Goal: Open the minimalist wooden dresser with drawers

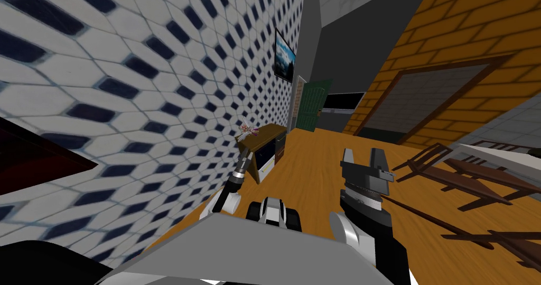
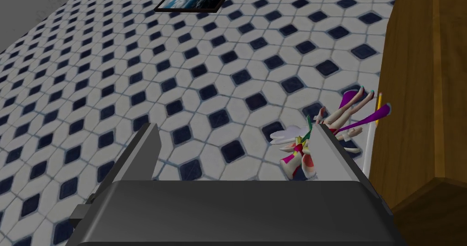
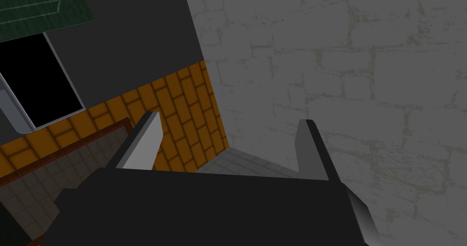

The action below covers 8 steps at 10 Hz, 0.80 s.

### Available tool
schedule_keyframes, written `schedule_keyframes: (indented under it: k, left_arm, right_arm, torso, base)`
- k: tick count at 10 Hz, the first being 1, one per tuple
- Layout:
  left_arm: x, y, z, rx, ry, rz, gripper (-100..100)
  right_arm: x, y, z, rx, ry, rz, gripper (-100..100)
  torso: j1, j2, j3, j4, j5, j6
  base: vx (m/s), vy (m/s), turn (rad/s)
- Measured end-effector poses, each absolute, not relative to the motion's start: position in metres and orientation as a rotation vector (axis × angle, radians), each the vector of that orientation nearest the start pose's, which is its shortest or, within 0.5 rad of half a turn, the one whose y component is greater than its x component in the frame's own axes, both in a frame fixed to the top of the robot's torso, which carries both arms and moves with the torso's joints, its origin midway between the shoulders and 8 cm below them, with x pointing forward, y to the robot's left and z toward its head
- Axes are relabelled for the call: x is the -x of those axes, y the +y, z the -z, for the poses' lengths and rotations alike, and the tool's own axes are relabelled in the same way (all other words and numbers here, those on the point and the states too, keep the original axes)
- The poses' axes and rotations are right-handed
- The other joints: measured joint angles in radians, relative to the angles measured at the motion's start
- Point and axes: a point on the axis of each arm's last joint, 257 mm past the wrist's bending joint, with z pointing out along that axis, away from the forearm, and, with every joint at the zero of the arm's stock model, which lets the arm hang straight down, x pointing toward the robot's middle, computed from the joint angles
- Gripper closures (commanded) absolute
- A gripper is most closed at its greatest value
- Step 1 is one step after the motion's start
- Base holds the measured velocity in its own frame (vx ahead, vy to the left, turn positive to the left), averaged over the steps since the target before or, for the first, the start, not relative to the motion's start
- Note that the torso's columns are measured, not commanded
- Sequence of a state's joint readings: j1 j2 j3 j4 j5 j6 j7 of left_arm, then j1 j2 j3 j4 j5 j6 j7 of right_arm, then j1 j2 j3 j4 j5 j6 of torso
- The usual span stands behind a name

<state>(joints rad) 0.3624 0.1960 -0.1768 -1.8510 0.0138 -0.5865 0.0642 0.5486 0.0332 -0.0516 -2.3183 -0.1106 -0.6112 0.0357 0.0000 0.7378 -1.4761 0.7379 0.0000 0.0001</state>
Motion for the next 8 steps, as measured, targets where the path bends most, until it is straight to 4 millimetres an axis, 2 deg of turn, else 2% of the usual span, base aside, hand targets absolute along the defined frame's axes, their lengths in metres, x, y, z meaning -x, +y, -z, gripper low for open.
schedule_keyframes:
  k: [8]
  left_arm:
    - [-0.423,0.188,0.189,0.808,1.062,1.484,-100]
  right_arm:
    - [-0.305,-0.313,-0.047,-0.639,0.448,-1.281,0]
  torso:
    - [-0.001,0.000,0.000,0.000,0.000,0.000]
  base:
    - [0.053,0.048,-0.030]
